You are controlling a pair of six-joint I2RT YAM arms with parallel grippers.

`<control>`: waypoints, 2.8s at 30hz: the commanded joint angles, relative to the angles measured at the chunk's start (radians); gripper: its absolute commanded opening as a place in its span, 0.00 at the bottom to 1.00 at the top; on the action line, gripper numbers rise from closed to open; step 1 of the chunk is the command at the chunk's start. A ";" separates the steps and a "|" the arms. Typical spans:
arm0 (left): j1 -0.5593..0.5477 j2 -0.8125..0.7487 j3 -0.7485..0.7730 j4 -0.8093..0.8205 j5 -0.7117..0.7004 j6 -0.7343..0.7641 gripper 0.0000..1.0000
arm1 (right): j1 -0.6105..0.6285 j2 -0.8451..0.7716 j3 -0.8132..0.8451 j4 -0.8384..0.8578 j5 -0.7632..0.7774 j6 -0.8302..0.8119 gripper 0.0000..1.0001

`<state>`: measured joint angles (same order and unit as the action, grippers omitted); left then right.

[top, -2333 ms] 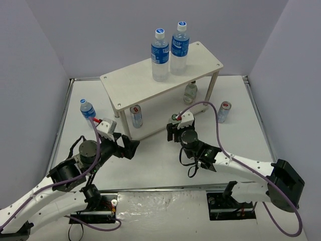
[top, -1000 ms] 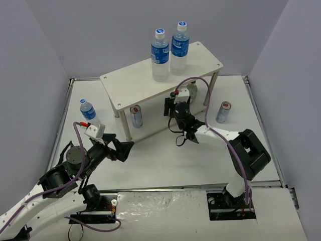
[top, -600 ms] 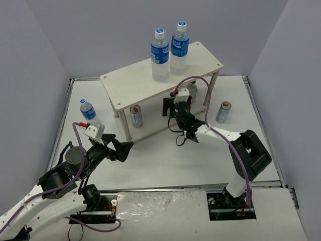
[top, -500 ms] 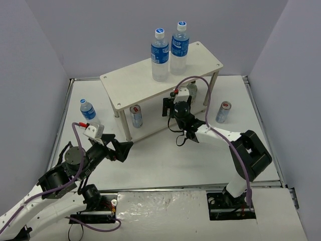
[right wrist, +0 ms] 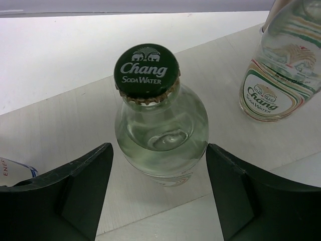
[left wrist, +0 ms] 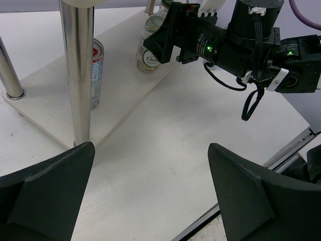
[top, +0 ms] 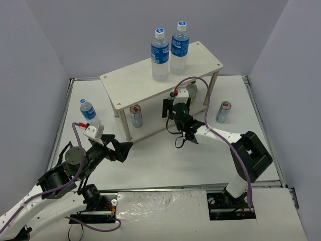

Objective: Place and organize the beverage onto the shelf

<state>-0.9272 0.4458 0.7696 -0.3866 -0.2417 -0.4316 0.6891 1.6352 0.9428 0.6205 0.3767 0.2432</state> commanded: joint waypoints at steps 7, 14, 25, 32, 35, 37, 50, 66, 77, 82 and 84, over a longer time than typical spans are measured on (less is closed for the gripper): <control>0.007 0.016 0.020 0.015 -0.015 -0.013 0.94 | 0.007 0.043 0.039 -0.025 0.129 0.050 0.60; 0.007 0.021 0.017 0.017 -0.016 -0.012 0.94 | -0.005 0.058 0.045 -0.013 0.159 0.033 0.53; 0.007 0.017 0.019 0.012 -0.021 -0.010 0.94 | -0.068 0.106 0.097 -0.014 0.142 0.021 0.50; 0.007 0.018 0.016 0.011 -0.021 -0.012 0.94 | -0.091 0.114 0.113 -0.016 0.153 0.030 0.49; 0.007 0.019 0.016 0.014 -0.022 -0.012 0.94 | -0.097 0.121 0.123 -0.019 0.148 0.028 0.50; 0.007 0.021 0.014 0.017 -0.022 -0.012 0.94 | -0.099 0.120 0.125 -0.022 0.143 0.028 0.53; 0.007 0.028 0.017 0.031 -0.013 -0.015 0.94 | -0.092 0.037 0.045 0.018 0.065 0.007 0.81; 0.007 0.033 0.025 0.034 -0.005 -0.029 0.94 | -0.083 -0.003 -0.067 0.074 0.019 0.010 0.60; 0.007 0.044 0.019 0.041 -0.011 -0.027 0.94 | -0.094 0.049 -0.023 0.085 0.051 0.002 0.34; 0.007 0.051 0.019 0.043 -0.016 -0.027 0.94 | -0.105 0.071 -0.004 0.081 0.062 0.002 0.30; 0.007 0.053 0.019 0.043 -0.019 -0.027 0.94 | -0.111 0.077 0.002 0.081 0.070 0.002 0.28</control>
<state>-0.9272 0.4828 0.7685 -0.3824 -0.2562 -0.4541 0.5968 1.7012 0.8997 0.6640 0.3962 0.2516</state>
